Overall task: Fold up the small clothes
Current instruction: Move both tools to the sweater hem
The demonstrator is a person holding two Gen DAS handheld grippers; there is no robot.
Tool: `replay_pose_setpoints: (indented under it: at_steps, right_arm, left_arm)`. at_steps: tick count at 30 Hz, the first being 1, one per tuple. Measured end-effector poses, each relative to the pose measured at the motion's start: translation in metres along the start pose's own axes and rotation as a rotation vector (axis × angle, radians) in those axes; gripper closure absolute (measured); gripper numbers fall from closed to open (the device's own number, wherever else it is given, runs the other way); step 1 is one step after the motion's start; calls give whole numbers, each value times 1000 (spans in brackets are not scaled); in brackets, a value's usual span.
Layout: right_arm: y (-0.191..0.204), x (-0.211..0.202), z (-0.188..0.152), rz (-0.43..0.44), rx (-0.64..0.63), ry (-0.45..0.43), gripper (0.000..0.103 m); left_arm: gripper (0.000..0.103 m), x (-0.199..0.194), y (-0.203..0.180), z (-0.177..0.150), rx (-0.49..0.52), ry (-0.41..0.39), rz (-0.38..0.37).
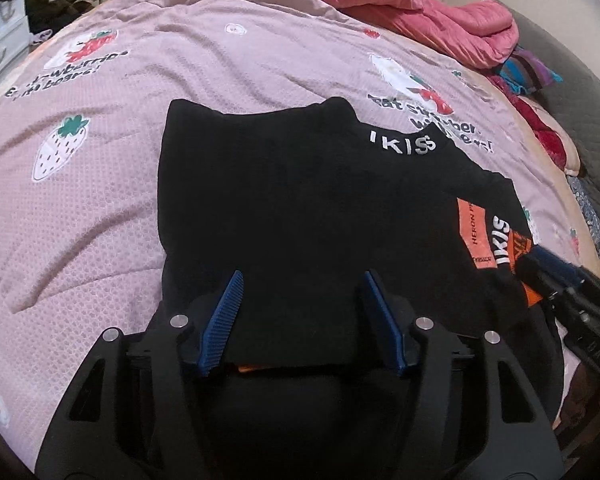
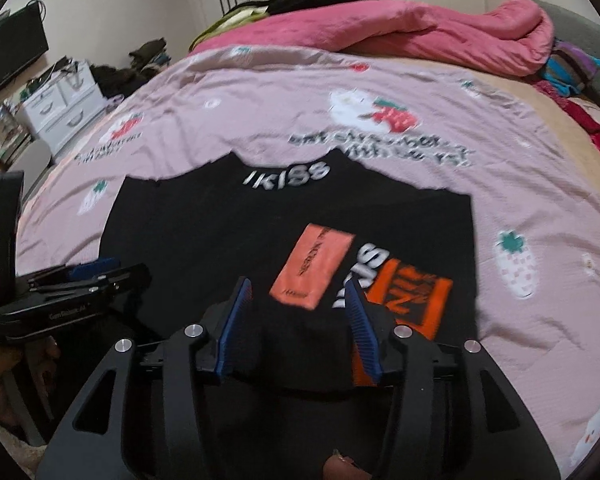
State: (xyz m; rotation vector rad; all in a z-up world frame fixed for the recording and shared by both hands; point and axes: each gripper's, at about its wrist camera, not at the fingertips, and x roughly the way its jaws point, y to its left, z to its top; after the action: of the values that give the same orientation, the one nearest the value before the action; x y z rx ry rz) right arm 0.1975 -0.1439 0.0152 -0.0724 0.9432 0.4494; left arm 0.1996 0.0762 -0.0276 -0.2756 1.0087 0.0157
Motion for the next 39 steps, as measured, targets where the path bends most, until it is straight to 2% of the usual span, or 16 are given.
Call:
replay_pose_setpoints:
  at_steps: [4,9,12,17,21,23,27,29,35,37,39]
  right_arm:
    - [-1,23,-13,-16,4,99,51]
    - [0,26,-21,-23,7,96,51]
    - [2,19,-20,-16,12,73,48]
    - [0,-5,-16,-10,25,9,33]
    - [-7,-20,-13,2,55,-31,27]
    - [-10,-27,-12,15,72,-49,19]
    - [-13,-41,-11,31,87,-80,16]
    - [-13,-49,-12,37,86,-99,10]
    - [-14,-68,-14,37,90,-136,9]
    - [-14,-75,-16,40,88,-144,7]
    - [-14,-80,-16,36,88,-152,7]
  left_arm:
    - [49,1,2,-3,-4,2,-10]
    - [49,0,1,-5,5,-2,-9]
    - [49,0,-1,-4,7,-2,-4]
    - [49,-4,-1,-5,5,-11,-8]
    - [46,-10,-4,-6,9,-21,-12]
    - [44,-15,-4,-6,5,-28,-21]
    - [41,-26,-6,-8,13,-44,-20]
    - [38,-32,-6,-9,12,-54,-18]
    - [32,-55,-6,-12,11,-93,-17]
    - [25,-63,-7,-15,13,-104,-10]
    - [24,-69,-7,-17,14,-113,-9]
